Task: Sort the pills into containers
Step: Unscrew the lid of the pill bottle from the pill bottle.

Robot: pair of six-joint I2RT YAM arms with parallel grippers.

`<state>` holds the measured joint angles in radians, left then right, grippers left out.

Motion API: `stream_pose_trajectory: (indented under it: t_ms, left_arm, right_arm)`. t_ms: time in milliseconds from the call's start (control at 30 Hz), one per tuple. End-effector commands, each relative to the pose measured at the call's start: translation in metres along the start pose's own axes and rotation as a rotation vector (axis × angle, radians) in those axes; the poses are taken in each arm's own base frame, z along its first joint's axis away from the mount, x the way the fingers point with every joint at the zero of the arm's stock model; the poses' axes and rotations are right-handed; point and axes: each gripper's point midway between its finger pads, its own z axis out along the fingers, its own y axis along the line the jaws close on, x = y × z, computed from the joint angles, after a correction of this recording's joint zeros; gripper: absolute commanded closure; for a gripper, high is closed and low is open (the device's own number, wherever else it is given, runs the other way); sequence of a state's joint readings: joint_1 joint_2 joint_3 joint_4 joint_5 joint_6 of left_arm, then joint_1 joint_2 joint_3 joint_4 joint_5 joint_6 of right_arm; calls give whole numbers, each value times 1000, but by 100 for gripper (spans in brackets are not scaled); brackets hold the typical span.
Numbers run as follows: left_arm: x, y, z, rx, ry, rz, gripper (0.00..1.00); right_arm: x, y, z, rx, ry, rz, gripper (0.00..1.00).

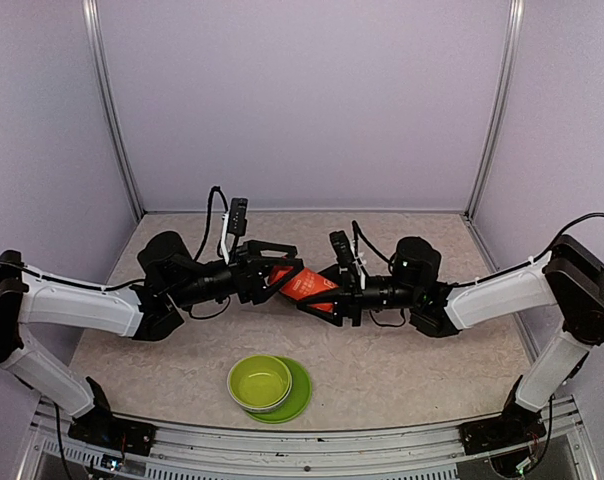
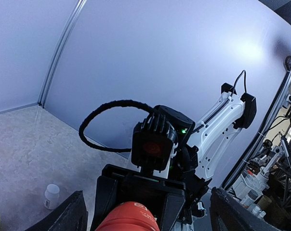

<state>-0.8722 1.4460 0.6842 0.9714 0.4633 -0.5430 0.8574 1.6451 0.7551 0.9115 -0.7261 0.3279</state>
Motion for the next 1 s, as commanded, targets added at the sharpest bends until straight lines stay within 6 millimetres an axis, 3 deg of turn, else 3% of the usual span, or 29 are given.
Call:
stream_pose_trajectory:
  t_ms: [0,233,967]
  left_arm:
    - [4,-11,1,46,5,24,16]
    - [2,-14,-4,45,-3,26,27]
    - [5,-11,-18,14,-16,18,28]
  right_arm:
    - [-22,-5,1,56,-50,-46,68]
    - [-25,-17,-8,128,-58,-53,67]
    - [-30,-25,-21,172,-65,-69,67]
